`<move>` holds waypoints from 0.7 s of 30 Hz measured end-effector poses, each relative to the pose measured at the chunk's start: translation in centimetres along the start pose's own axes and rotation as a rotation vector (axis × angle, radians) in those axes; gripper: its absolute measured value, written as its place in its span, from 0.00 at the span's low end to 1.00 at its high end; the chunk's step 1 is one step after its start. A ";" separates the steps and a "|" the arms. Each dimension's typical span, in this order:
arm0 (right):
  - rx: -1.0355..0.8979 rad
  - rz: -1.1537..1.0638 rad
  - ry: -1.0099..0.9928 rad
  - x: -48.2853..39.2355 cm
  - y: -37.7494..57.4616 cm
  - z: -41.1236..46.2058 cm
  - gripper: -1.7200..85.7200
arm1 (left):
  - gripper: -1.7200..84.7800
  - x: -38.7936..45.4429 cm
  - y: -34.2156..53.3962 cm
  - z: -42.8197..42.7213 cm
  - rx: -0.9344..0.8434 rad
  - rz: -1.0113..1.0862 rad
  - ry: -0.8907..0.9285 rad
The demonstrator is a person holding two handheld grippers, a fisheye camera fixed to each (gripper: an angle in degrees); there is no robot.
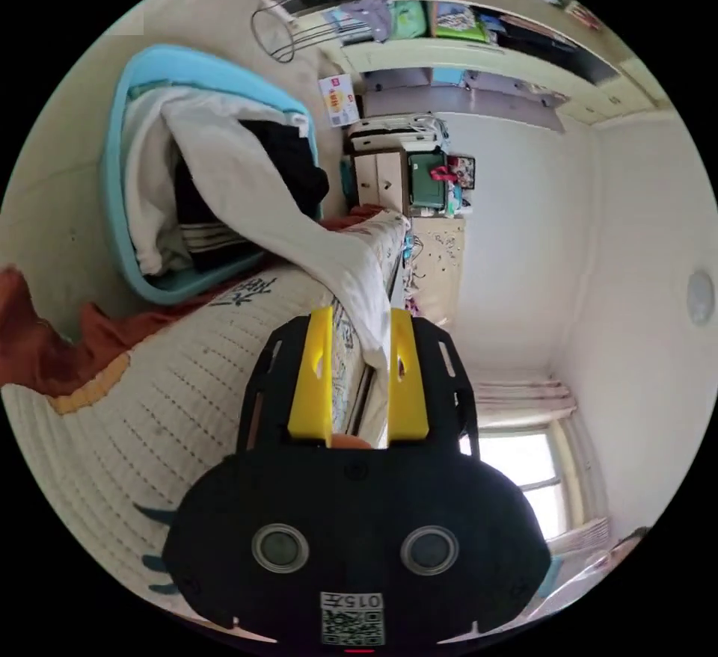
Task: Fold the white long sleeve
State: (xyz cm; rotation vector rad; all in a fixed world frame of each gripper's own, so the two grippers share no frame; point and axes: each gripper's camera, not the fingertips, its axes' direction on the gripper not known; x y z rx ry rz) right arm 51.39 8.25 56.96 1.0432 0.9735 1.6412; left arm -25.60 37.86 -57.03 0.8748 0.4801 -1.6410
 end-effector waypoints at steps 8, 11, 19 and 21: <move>-0.469 -0.205 0.220 -4.1 -16.0 31.1 0.16 | 0.16 -3.7 -8.1 -2.6 0.086 -0.208 0.138; -0.606 -0.254 0.280 -5.5 -15.9 36.9 0.13 | 0.19 -4.6 -11.2 -3.4 0.115 -0.247 0.166; -0.475 -0.187 0.274 -8.7 -16.5 37.7 0.01 | 0.21 -5.9 -15.7 -3.2 0.078 -0.313 0.189; -0.411 -0.174 0.291 -9.6 -16.3 35.4 0.01 | 0.22 -6.0 -16.3 -3.1 0.076 -0.317 0.205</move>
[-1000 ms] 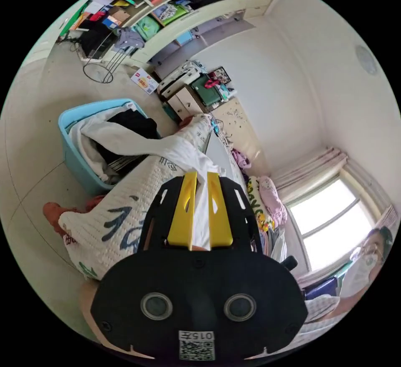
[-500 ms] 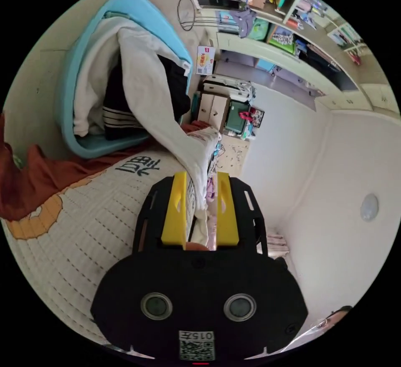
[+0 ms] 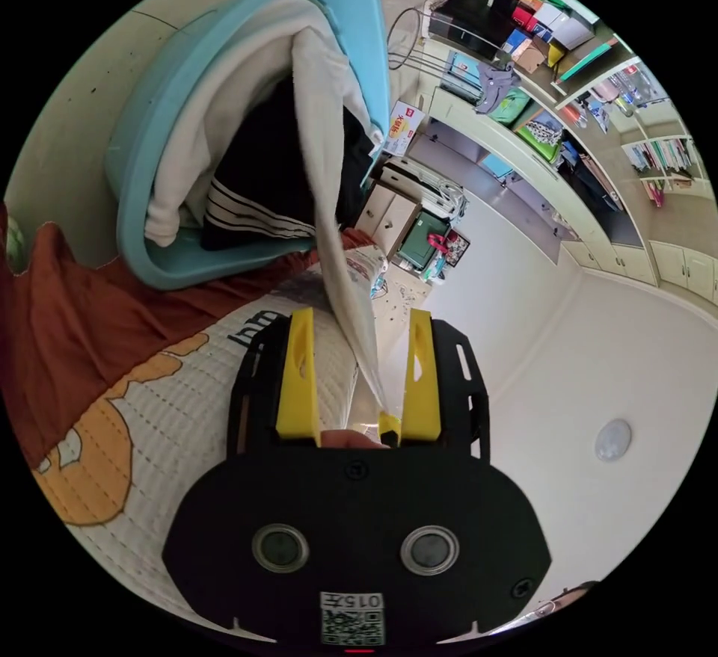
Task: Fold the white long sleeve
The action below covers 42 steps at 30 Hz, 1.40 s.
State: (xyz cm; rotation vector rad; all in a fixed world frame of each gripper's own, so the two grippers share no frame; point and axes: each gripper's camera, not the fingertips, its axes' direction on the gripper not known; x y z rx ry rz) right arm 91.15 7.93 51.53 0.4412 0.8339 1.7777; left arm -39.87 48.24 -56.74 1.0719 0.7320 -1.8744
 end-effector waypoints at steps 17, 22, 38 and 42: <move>0.082 0.079 -0.140 -5.0 4.8 -7.1 0.01 | 0.07 -3.0 1.5 4.4 -0.029 0.021 -0.005; 0.097 0.127 -0.150 -5.5 3.1 -10.6 0.01 | 0.02 -4.8 4.2 5.6 0.011 0.062 0.061; 0.452 1.034 -0.198 -2.2 19.8 -26.7 0.02 | 0.02 -4.4 55.9 26.0 -1.225 1.931 -0.500; 0.438 1.139 -0.252 -7.2 23.8 -28.1 0.02 | 0.02 -11.4 59.8 29.1 -1.366 1.957 -0.688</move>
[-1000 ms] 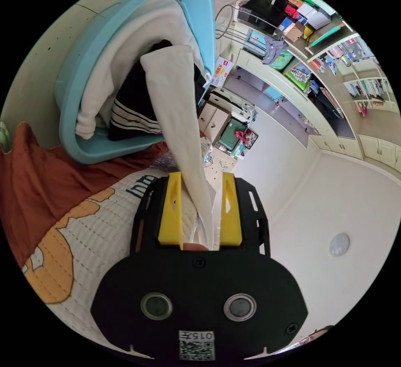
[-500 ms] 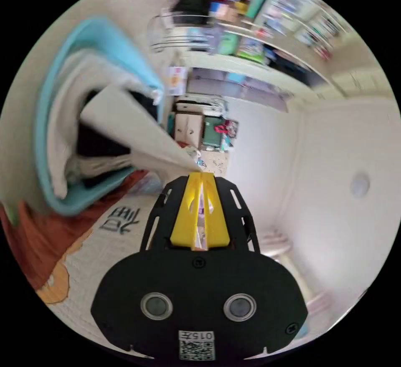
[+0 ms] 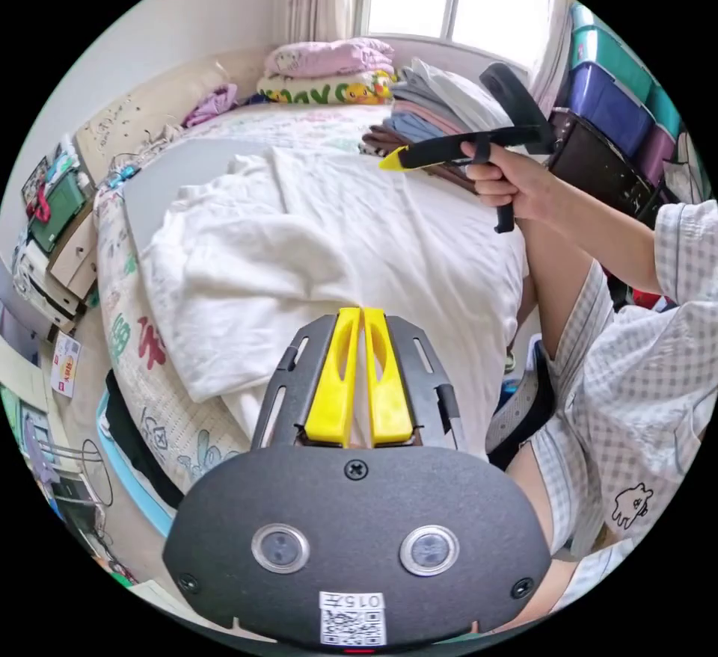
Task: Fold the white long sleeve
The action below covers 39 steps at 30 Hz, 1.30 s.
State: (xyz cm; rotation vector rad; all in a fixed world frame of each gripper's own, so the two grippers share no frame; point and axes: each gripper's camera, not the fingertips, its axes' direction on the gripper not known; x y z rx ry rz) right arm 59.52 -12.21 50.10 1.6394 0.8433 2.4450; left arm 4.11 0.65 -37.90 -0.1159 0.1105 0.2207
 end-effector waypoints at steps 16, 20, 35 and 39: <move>-0.432 -0.454 0.151 -34.2 -9.2 18.6 0.14 | 0.01 2.1 -5.6 8.7 0.007 -0.097 0.092; -0.424 -0.377 0.237 -36.1 -8.6 19.4 0.04 | 0.02 2.4 -6.1 9.7 -0.009 -0.081 0.080; 0.352 -0.086 0.190 -37.3 3.7 -26.7 0.02 | 0.19 -3.6 -0.3 7.9 0.171 -0.492 -0.095; 0.386 -0.064 0.134 -38.8 6.4 -30.3 0.02 | 0.21 -2.7 -3.0 9.0 0.175 -0.495 -0.210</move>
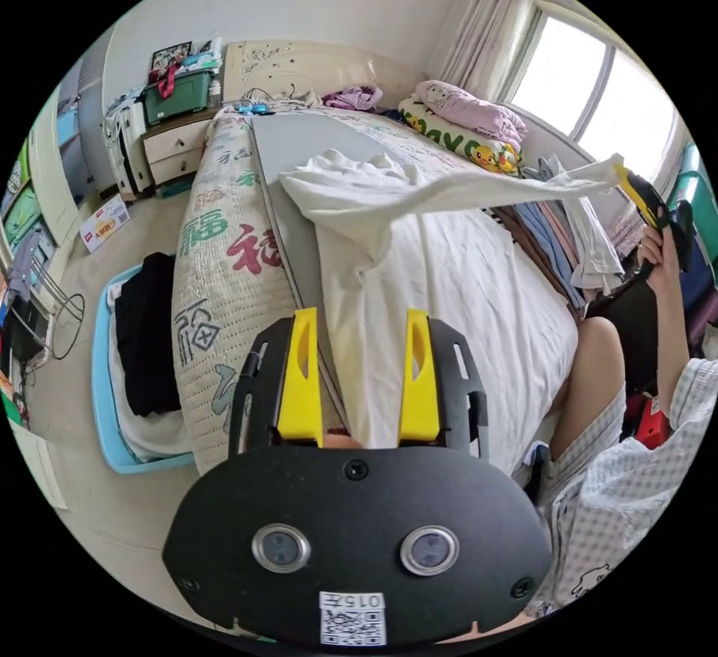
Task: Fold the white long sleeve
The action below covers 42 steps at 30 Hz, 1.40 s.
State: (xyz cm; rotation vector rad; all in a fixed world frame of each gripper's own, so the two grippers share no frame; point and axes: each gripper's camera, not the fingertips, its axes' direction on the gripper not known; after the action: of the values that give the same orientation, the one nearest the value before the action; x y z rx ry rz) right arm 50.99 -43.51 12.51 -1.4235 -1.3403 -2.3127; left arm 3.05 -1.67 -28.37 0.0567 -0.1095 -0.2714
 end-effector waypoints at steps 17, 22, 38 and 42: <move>-0.063 0.051 0.081 -2.9 1.7 -6.6 0.03 | 0.20 8.5 -4.2 6.3 -0.111 0.363 -0.183; -0.112 0.031 0.108 -4.0 2.9 -6.9 0.03 | 0.18 7.3 -3.8 5.4 -0.104 0.338 -0.196; -0.365 0.053 0.400 2.2 5.6 -5.3 0.05 | 0.15 4.1 -2.5 3.8 -0.041 0.302 -0.207; -0.235 -0.011 0.573 3.0 3.1 -6.6 0.03 | 0.15 4.6 -2.4 4.5 -0.074 0.354 -0.231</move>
State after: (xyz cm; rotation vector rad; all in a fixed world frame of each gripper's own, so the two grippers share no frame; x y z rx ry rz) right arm 46.50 -49.14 15.63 -0.6901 -0.9331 -2.6592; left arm 6.26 -5.40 -23.59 -0.0676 -0.3355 0.0736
